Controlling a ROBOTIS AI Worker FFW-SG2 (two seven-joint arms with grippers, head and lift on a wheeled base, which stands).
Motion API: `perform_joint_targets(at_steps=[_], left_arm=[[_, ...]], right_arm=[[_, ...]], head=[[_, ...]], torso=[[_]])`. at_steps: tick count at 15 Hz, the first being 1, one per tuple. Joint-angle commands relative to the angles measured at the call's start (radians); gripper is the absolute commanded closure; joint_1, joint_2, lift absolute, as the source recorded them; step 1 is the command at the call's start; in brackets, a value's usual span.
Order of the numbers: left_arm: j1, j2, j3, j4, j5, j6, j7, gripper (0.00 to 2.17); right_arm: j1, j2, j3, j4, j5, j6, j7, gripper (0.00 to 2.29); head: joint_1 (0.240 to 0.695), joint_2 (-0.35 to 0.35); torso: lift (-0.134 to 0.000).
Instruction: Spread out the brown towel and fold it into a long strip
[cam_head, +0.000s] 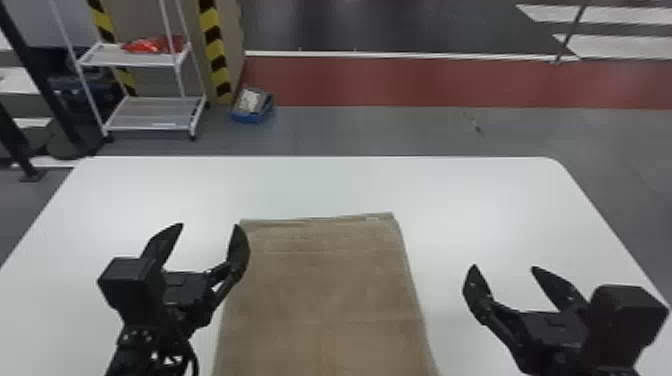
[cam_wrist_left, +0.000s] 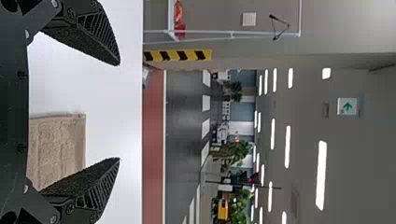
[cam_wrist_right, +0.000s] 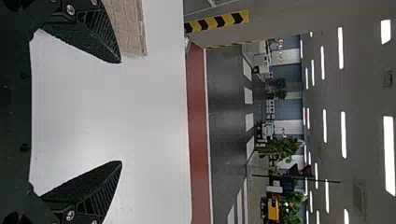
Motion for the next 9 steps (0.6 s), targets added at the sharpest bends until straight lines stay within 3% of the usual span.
perform_joint_targets(at_steps=[1,9], left_arm=[[-0.051,-0.003,0.005,0.025,-0.006,0.095,-0.044,0.19],[-0.305,-0.003,0.008,0.271,-0.071,0.197,-0.188,0.19]], right_arm=[[0.000,0.002,0.000,0.002,0.002,0.008,0.000,0.11],[0.005,0.002,-0.045,0.010,0.000,0.011,-0.001,0.11]], head=[[0.695,-0.046],[0.695,-0.096]], torso=[[-0.123],[-0.123]])
